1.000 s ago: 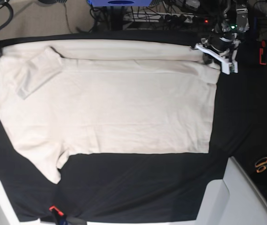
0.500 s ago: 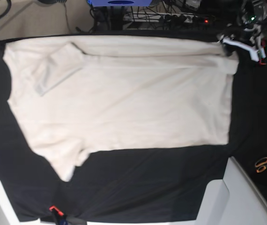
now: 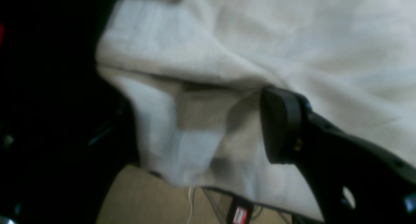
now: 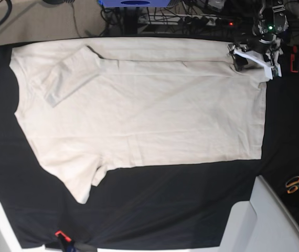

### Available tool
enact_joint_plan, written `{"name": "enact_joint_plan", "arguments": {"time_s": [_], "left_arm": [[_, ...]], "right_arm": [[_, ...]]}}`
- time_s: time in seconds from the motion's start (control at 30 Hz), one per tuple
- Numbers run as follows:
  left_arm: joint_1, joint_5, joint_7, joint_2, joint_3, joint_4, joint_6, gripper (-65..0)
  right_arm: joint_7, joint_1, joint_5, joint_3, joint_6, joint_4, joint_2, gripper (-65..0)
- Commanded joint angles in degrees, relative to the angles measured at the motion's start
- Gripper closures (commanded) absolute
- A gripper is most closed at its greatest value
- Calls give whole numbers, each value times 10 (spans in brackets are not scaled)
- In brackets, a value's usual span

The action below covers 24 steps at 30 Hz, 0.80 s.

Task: Fold the T-shirt properly
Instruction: 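Drag the shirt across the table toward the robot with both grippers, then release the shirt and move both grippers to its side edges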

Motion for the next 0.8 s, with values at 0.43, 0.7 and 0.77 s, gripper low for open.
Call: {"name": "enact_joint_plan", "arguments": {"time_s": [0.43, 0.7, 0.77], "left_arm": [[20, -6, 62, -6, -15, 172, -2, -487], [-2, -2, 63, 1, -87, 197, -6, -481], [-5, -5, 63, 1, -104, 197, -6, -481]], "right_arm": [[40, 85, 9, -153, 7, -27, 36, -389], [237, 185, 8, -406, -46, -185, 140, -389], [283, 230, 8, -468, -46, -258, 159, -389]]}}
